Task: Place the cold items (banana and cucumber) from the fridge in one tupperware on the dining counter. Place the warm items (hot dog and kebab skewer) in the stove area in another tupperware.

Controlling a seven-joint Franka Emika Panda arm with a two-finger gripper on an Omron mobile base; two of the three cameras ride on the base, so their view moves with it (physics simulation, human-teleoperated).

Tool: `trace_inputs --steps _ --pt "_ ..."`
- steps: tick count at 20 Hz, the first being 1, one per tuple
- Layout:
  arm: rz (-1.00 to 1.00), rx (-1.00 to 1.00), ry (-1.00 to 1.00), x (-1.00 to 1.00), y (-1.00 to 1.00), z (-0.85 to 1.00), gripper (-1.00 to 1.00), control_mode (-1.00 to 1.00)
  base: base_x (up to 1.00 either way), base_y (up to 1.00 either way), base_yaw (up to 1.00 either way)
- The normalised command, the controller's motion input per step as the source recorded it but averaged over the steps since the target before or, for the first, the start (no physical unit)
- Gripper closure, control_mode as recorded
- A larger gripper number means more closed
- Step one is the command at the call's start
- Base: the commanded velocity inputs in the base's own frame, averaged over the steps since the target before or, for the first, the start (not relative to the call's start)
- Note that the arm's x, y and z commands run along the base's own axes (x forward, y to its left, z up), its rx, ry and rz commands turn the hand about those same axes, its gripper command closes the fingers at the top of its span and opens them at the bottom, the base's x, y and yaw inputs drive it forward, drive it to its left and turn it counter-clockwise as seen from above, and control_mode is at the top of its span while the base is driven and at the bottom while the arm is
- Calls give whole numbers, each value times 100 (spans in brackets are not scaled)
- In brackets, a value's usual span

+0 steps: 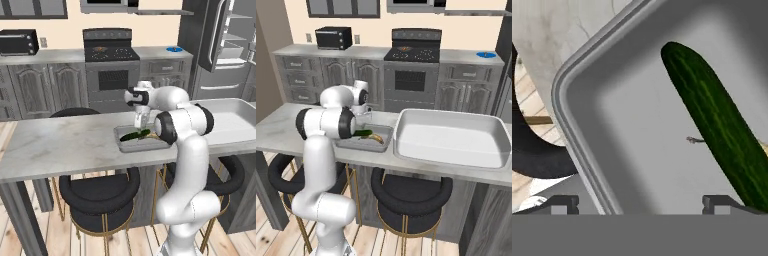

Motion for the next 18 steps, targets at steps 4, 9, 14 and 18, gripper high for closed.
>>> trace_inputs --steps 4,9,14,18 --pt "-39 -7 -10 -83 0 27 -100 -100 0 0 0" --pt "-41 -25 -13 -50 0 51 -100 -100 0 0 0" --pt "-44 -29 -2 -32 0 41 -100 -100 0 0 0" --pt "-65 -5 0 -45 0 2 -100 -100 0 0 0"
